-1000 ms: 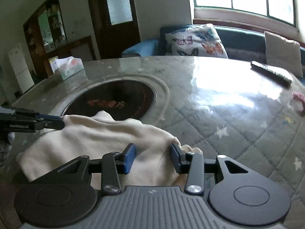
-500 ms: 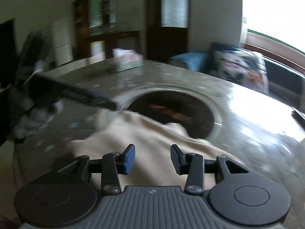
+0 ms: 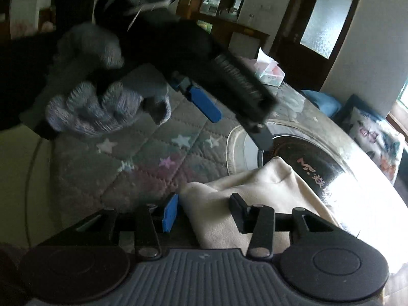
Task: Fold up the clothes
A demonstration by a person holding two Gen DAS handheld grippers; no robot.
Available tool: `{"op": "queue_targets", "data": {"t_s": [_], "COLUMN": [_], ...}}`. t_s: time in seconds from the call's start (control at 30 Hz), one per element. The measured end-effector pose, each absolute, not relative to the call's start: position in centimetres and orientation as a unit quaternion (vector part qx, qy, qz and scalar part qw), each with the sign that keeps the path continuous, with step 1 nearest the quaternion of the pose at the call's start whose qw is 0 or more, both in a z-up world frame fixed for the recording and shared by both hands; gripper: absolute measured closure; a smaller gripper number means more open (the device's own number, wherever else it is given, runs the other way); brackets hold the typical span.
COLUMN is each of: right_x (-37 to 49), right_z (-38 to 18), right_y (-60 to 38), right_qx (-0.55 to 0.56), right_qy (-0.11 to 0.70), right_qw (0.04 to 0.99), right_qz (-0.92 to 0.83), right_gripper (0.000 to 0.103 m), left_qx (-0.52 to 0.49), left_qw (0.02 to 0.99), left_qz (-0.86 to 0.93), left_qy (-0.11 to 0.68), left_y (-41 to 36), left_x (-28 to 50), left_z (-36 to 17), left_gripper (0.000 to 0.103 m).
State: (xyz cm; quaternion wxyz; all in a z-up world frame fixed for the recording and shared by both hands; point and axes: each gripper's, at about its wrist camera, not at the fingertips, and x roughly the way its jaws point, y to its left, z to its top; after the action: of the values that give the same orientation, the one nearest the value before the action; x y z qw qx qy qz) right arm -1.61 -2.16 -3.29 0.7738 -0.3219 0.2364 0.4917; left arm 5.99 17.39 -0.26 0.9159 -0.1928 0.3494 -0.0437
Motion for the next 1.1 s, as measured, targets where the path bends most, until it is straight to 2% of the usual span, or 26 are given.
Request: {"op": "queue_targets", "data": {"t_s": [0.1, 0.13, 0.17, 0.43, 0.7, 0.8, 0.97, 1.03, 1.07, 1.1], "right_x": [-1.9, -1.8, -1.7, 0.2, 0.7, 0.7, 0.9, 1.0, 0.9, 0.9], "right_z": [-3.3, -3.2, -3.0, -0.1, 1.2, 1.1, 1.1, 0.9, 0.8, 0.7], "right_y": [-2.2, -2.4, -2.6, -5.9, -8.5, -8.9, -8.5, -8.5, -8.4, -8.4], "right_qx": [-0.322, -0.317, -0.308, -0.196, -0.157, -0.15, -0.147, -0.147, -0.147, -0.148], "right_qy": [0.235, 0.237, 0.241, 0.262, 0.258, 0.257, 0.258, 0.26, 0.261, 0.261], "right_qw": [0.782, 0.787, 0.791, 0.817, 0.823, 0.823, 0.824, 0.823, 0.822, 0.822], "right_qz": [0.479, 0.474, 0.47, 0.475, 0.481, 0.483, 0.483, 0.484, 0.484, 0.484], "right_gripper": [0.073, 0.084, 0.09, 0.094, 0.094, 0.094, 0.094, 0.094, 0.094, 0.094], "left_qx": [-0.21, -0.219, -0.229, -0.294, -0.343, -0.368, -0.394, -0.398, -0.399, -0.398], "left_qw": [0.907, 0.903, 0.899, 0.871, 0.847, 0.836, 0.825, 0.827, 0.828, 0.829], "left_qz": [-0.052, -0.055, -0.059, -0.066, -0.056, -0.055, -0.05, -0.042, -0.04, -0.042], "left_qy": [0.36, 0.365, 0.368, 0.388, 0.401, 0.403, 0.402, 0.396, 0.393, 0.391], "left_y": [16.8, 16.7, 16.5, 15.6, 15.5, 16.0, 16.4, 16.7, 16.8, 16.8], "left_x": [6.4, 6.6, 6.8, 8.3, 8.8, 8.8, 8.6, 8.4, 8.4, 8.3], "left_z": [-0.7, -0.9, -1.1, -1.4, -2.1, -2.5, -3.1, -3.1, -3.1, -3.1], "left_gripper": [0.015, 0.016, 0.016, 0.022, 0.033, 0.043, 0.07, 0.074, 0.08, 0.083]}}
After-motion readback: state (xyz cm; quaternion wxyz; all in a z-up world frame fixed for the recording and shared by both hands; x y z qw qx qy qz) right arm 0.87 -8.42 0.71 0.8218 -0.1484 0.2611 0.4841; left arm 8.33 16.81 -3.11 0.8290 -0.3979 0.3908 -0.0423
